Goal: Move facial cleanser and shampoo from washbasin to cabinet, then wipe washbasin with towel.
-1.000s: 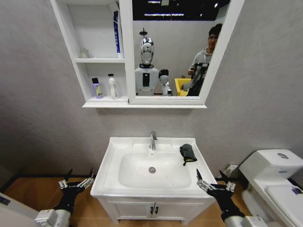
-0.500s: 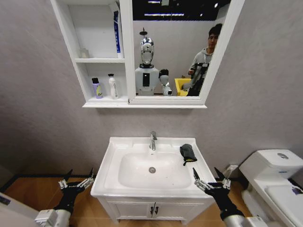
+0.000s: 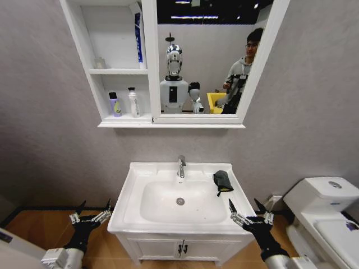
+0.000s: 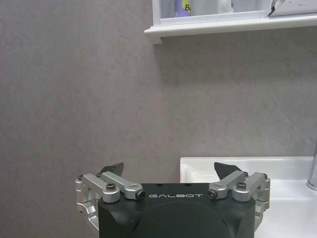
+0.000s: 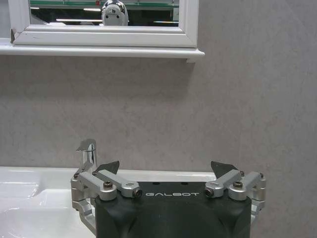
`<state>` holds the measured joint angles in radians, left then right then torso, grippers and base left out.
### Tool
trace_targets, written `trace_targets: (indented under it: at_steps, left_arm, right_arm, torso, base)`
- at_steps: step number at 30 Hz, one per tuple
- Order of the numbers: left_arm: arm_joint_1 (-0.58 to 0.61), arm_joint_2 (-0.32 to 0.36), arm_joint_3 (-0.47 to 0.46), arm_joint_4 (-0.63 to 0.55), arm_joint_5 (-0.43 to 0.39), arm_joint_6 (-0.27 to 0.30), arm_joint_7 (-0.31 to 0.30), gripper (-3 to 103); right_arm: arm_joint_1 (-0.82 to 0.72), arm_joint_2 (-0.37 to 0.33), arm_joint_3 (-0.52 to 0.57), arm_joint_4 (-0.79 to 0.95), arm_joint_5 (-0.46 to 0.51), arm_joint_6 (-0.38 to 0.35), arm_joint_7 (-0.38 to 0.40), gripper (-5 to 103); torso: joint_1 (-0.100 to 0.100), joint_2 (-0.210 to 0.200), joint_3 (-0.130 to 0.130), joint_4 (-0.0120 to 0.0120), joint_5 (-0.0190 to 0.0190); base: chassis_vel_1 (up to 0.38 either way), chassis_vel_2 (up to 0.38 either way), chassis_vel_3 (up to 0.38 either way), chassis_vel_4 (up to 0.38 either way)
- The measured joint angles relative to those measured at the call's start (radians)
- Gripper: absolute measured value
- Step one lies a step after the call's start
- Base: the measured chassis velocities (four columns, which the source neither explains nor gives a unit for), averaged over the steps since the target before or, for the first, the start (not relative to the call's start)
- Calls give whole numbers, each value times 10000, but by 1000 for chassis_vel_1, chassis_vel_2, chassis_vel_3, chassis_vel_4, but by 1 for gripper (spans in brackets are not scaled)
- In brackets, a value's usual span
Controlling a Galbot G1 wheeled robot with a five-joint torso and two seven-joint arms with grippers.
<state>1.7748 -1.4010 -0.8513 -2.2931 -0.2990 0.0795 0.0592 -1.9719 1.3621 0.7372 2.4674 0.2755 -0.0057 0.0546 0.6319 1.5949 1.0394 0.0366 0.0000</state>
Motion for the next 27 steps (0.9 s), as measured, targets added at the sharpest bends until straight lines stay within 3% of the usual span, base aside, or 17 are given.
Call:
trace_targets:
  at_steps: [12, 23, 26, 27]
  left_arm:
    - [0, 0, 0, 0, 0, 0, 0, 100]
    - [1, 0, 0, -1, 0, 0, 0, 100]
    - [1, 0, 0, 0, 0, -1, 0, 100]
    - [1, 0, 0, -1, 0, -1, 0, 100]
  right_arm:
    - [1, 0, -1, -4, -6, 1, 10, 100]
    - [2, 0, -2, -5, -6, 0, 12, 100]
    - [1, 1, -2, -4, -6, 1, 12, 100]
    - [2, 0, -2, -4, -6, 1, 12, 100]
  torso:
    - [-8, 3, -2, 1, -2]
    - [-4, 1, 0, -1, 9]
    - [-9, 3, -2, -2, -9]
    - [-8, 3, -1, 0, 4]
  base:
    - [163, -177, -163, 178]
    - [311, -301, -306, 294]
    - [360, -367, -351, 379]
    - [393, -370, -391, 385]
